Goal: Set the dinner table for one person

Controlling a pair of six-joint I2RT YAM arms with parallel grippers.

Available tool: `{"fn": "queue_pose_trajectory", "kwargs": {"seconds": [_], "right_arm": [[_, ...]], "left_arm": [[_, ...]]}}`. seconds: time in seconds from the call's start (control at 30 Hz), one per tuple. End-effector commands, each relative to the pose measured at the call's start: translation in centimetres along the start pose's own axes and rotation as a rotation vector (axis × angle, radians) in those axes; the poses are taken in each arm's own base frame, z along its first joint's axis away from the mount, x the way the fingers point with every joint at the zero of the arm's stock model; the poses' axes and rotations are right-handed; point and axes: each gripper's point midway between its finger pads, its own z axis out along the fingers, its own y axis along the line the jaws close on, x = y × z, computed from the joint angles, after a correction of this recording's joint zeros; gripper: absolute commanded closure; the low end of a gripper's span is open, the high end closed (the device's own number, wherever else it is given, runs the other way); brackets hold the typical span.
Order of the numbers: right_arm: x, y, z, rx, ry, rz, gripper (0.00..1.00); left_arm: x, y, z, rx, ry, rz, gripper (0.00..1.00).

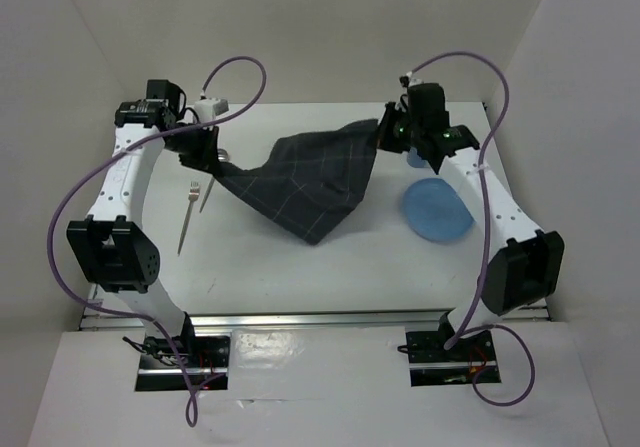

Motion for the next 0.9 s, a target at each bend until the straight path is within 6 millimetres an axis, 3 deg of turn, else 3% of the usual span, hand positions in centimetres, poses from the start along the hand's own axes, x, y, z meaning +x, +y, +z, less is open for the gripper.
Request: {"fn": "queue_pose_trajectory", "kwargs": {"seconds": [0.0,0.03,0.13,0.17,0.2,0.23,0.27,0.3,0.33,0.4,0.43,0.47,0.5,0.53,0.6,0.63,0.67,0.7,0.73,0.77,0.8,0.87], "right_arm": [[-3.0,-0.4,-2.0,0.068,-0.054,-0.068,1.0],[-4.1,0.4,-2.2,0.052,-0.068,-0.071,1.0],[-4.7,-0.1,0.8,0.045,-0.03,-0.081,0.88],[-6.1,1.1,1.1,0.003,-0.046,-0.098,0.79],[-5.6,0.6,3.7,0.003,-0.001,-0.09,0.64],[-5.8,0.8,5.0,-0.017,0.013,-0.089,0.36],[-7.9,2.2,5.5,-0.063,-0.023,-0.116,0.25],[-6.2,0.5,9.4,-0.033,0.051,-0.107,0.13],[-5.6,-0.3,10.9,-0.017,0.091,-0.122,0.0],[-6.4,-2.2,13.9,0.057,0.111,-0.109,0.0],[-5.3,-2.9,13.3,0.097,0.172,-0.095,0.0],[-5.4,-3.0,13.1,0.111,0.171,-0.096,0.0],[-2.8,-4.3,13.3,0.159,0.226,-0.095,0.0],[-5.5,-2.6,10.6,0.128,0.104,-0.11,0.0],[-4.1,-2.4,8.5,0.134,0.061,-0.099,0.0],[-1.5,-3.6,6.0,0.164,0.071,-0.08,0.0],[-1.1,-3.5,5.2,0.153,0.04,-0.049,0.0],[2.7,-5.2,5.0,0.185,0.107,-0.024,0.0],[3.4,-5.1,3.5,0.186,0.106,-0.002,0.0],[5.0,-5.4,3.3,0.197,0.141,0.007,0.0],[8.0,-6.9,3.4,0.233,0.215,0.018,0.0],[10.1,-8.1,3.2,0.264,0.255,0.033,0.0]], "left_arm": [[1.1,-0.6,-0.5,0.027,0.034,0.005,1.0],[1.6,-0.5,-0.2,0.033,0.052,-0.005,1.0],[2.2,-0.2,0.8,0.036,0.061,-0.024,1.0],[2.8,-0.1,1.4,0.04,0.074,-0.032,1.0],[2.6,0.4,1.9,0.013,0.066,-0.026,1.0],[2.8,1.0,2.5,-0.007,0.077,-0.05,1.0],[3.0,1.7,3.2,-0.028,0.09,-0.067,1.0],[3.3,2.4,3.6,-0.052,0.105,-0.069,1.0],[3.0,2.7,4.0,-0.066,0.095,-0.089,1.0],[3.5,3.4,4.5,-0.075,0.109,-0.113,1.0],[4.0,3.5,5.0,-0.071,0.127,-0.134,1.0],[4.0,3.5,5.0,-0.071,0.127,-0.134,1.0],[4.8,3.4,5.3,-0.066,0.147,-0.144,1.0],[4.7,3.4,5.3,-0.068,0.138,-0.14,1.0],[5.0,3.4,5.3,-0.069,0.136,-0.148,1.0],[5.4,3.3,5.5,-0.067,0.146,-0.153,1.0],[5.2,3.2,5.2,-0.069,0.136,-0.148,1.0],[5.6,3.2,5.4,-0.067,0.146,-0.153,1.0],[5.6,3.5,5.2,-0.07,0.143,-0.161,1.0],[5.6,3.5,5.2,-0.07,0.143,-0.161,1.0],[5.6,3.5,5.2,-0.07,0.143,-0.161,1.0],[5.8,3.4,5.2,-0.068,0.152,-0.166,1.0]]}}
